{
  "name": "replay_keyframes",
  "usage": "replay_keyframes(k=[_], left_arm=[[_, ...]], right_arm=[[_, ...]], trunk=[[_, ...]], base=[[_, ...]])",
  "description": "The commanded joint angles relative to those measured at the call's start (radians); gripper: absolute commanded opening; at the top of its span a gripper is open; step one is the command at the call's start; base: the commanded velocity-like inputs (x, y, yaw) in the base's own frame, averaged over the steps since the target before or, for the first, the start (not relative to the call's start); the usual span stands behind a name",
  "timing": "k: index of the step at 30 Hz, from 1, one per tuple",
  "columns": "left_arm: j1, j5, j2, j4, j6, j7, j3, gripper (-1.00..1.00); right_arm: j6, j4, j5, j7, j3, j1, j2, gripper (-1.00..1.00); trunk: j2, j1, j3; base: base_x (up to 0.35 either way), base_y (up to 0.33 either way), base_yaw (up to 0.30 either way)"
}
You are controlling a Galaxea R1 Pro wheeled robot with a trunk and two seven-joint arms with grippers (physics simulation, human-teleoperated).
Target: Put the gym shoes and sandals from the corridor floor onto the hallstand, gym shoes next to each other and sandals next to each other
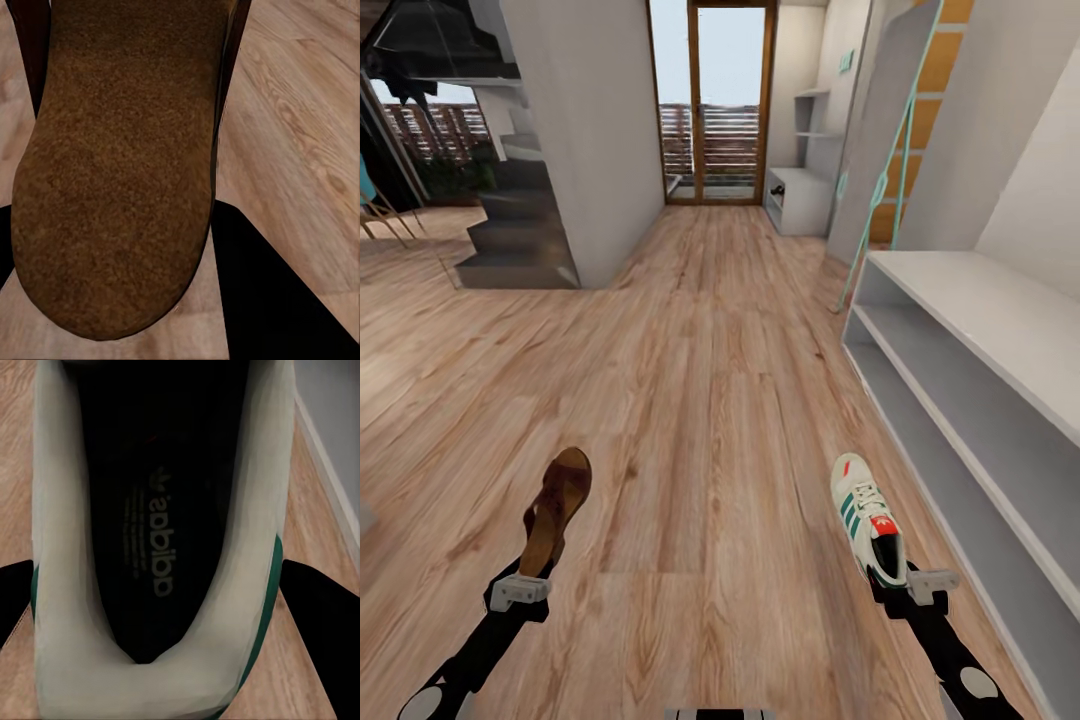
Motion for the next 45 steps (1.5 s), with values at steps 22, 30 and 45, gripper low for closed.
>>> replay_keyframes(k=[22,30,45], left_arm=[[-0.001,0.000,0.001,0.001,-0.003,-0.006,0.011,-1.00],[-0.001,0.000,0.001,0.001,-0.003,-0.006,0.011,-1.00],[-0.001,0.000,0.001,0.001,-0.004,-0.005,0.011,-1.00]], right_arm=[[-0.003,0.001,-0.003,0.004,0.000,-0.001,0.000,-1.00],[-0.004,0.001,-0.003,0.004,0.000,-0.001,0.000,-1.00],[-0.004,0.001,-0.003,0.004,0.000,-0.001,0.000,-1.00]], trunk=[[0.000,0.000,0.000],[0.000,0.000,0.000],[0.000,0.000,0.000]], base=[[0.317,0.137,-0.005],[0.306,0.188,0.000],[0.313,0.086,0.000]])
